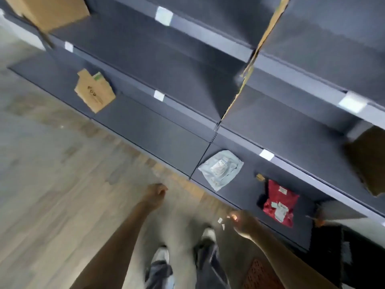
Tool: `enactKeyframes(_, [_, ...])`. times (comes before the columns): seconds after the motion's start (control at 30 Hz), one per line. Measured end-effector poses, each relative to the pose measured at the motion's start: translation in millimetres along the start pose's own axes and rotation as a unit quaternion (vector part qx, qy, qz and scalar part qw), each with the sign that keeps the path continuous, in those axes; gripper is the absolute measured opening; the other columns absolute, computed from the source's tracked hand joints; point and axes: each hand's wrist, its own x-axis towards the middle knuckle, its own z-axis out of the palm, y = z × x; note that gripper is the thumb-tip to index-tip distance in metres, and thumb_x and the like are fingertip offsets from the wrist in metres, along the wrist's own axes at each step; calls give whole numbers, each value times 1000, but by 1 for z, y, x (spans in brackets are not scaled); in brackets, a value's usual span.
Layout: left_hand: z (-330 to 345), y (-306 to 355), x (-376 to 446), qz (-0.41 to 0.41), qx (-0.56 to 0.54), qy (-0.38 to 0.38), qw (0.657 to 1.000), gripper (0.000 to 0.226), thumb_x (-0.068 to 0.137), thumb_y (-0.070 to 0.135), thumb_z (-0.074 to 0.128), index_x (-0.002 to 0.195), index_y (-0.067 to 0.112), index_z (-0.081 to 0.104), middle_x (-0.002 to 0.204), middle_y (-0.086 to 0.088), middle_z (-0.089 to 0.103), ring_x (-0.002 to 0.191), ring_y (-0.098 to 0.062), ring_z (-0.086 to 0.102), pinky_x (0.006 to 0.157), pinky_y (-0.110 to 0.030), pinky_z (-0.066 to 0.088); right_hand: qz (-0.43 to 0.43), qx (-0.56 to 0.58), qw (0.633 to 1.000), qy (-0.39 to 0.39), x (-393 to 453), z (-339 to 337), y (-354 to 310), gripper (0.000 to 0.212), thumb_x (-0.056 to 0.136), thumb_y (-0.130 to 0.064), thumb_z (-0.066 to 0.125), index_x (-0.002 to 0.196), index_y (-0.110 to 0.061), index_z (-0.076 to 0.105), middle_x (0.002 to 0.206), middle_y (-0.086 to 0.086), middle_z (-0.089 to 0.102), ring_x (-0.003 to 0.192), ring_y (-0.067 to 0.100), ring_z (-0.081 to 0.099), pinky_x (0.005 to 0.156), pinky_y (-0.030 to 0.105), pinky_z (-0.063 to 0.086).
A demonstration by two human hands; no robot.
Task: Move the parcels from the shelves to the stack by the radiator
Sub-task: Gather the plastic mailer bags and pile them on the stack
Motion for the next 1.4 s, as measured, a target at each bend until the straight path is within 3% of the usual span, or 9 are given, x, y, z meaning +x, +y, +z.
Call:
enactKeyframes(0.13, [65,-57,43,-106,-127,23,986,25,91,3,50,109,2,68,114,-18,67,104,-32,64,86,-28,44,-27,2,999,-45,99,33,-18,30,95,-24,47,116,-11,63,113,10,68,106,26,63,88,28,47])
enactKeyframes(0.3, [146,-111,124,-184,-206,-11,961,27,91,2,50,113,3,66,112,-21,66,108,-32,61,85,-27,43,-42,-86,988,-124,247,89,-4,32,94,-17,42,123,-12,56,122,13,62,109,30,59,88,32,47])
enactKeyframes(0.47, [224,-167,176,-219,-217,15,951,25,93,10,49,111,12,67,103,-17,70,94,-30,67,86,-32,48,-43,-117,988,-93,375,134,28,44,94,-16,42,138,-11,38,126,19,57,115,35,55,91,39,45])
enactKeyframes(0.6, [302,-191,195,-248,-231,-9,941,22,93,10,51,109,10,67,103,-10,69,89,-22,64,78,-23,40,-24,-186,981,-55,453,171,70,53,95,-29,45,141,-7,32,138,19,46,127,36,45,101,45,40])
enactKeyframes(0.8, [393,-203,192,-269,-239,-63,931,26,92,14,52,89,38,62,90,-1,67,87,-22,65,76,-27,44,141,-242,960,13,537,198,101,64,91,-43,48,138,-4,31,142,19,34,135,37,29,107,62,25])
enactKeyframes(0.93, [409,-195,196,-283,-246,-69,925,23,91,8,51,102,16,70,94,-5,70,89,-22,66,72,-21,36,144,-283,948,28,552,213,120,62,91,-30,51,141,-2,27,144,16,35,136,36,27,106,65,19])
enactKeyframes(1.07, [397,-185,214,-252,-259,-29,932,23,92,8,50,101,14,70,97,-8,71,88,-24,67,79,-27,45,114,-245,960,75,542,214,118,49,91,-17,48,136,-2,35,137,19,43,129,37,37,103,55,30])
enactKeyframes(1.23, [370,-156,217,-198,-217,-37,955,30,92,8,45,109,18,68,107,-8,67,95,-23,65,85,-29,45,-85,-117,987,66,463,210,71,24,92,-10,42,109,6,48,106,31,59,100,44,57,78,45,44])
enactKeyframes(1.4, [322,-112,172,-119,-68,1,990,69,83,9,60,142,31,33,145,-12,30,124,-31,44,101,-40,42,-205,-144,968,8,351,187,25,23,89,-4,41,109,2,51,90,27,65,85,42,63,62,35,38])
